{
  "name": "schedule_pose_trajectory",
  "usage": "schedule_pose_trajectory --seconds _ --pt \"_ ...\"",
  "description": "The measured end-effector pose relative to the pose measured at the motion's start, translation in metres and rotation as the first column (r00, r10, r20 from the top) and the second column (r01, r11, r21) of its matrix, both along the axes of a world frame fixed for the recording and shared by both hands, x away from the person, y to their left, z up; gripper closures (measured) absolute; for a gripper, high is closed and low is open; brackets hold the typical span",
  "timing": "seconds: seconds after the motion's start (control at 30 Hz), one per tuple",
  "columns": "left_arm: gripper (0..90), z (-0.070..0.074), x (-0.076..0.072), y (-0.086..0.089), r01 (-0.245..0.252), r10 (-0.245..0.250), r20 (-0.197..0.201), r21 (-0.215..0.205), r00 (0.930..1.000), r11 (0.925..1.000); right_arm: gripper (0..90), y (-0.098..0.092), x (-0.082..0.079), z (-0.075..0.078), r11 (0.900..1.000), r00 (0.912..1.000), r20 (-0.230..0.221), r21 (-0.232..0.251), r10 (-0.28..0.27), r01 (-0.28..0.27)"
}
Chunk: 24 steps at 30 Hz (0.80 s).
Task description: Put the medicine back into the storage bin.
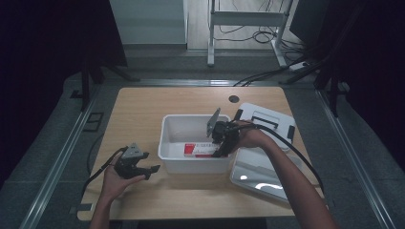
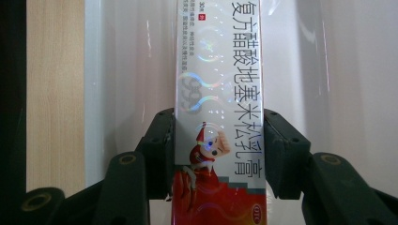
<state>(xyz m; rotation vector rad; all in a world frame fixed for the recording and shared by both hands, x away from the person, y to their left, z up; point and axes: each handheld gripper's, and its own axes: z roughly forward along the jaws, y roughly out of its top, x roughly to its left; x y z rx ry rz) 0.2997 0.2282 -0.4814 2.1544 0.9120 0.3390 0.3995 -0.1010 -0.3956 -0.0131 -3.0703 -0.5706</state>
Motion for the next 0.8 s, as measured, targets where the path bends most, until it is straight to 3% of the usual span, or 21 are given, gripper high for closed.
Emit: schedule_pose_trajectory --seconds 0.37,0.47,0.6,0.8 --pt "29.1 0.0 0.0 0.0 0.003 -0.003 0.0 0.006 1.0 1.0 50.1 0.003 0.002 -0.005 1.0 1.0 -0.006 -0.004 0.006 -0.006" --pt "29.1 0.001 0.0 0.001 0.004 -0.004 0.0 0.005 1.0 1.0 32.6 0.005 0.002 -0.005 1.0 0.9999 0.013 -0.005 -0.011 0.011" --pt "29.1 0.001 0.0 0.001 -0.001 0.001 0.001 0.0 1.0 1.0 32.8 0.002 0.0 -0.003 1.0 0.9992 0.029 -0.015 -0.027 0.028" --pt "29.1 0.0 0.0 0.0 0.004 -0.004 -0.001 0.004 1.0 1.0 35.2 -0.006 -0.001 0.005 0.998 0.9972 0.045 0.032 -0.06 0.059"
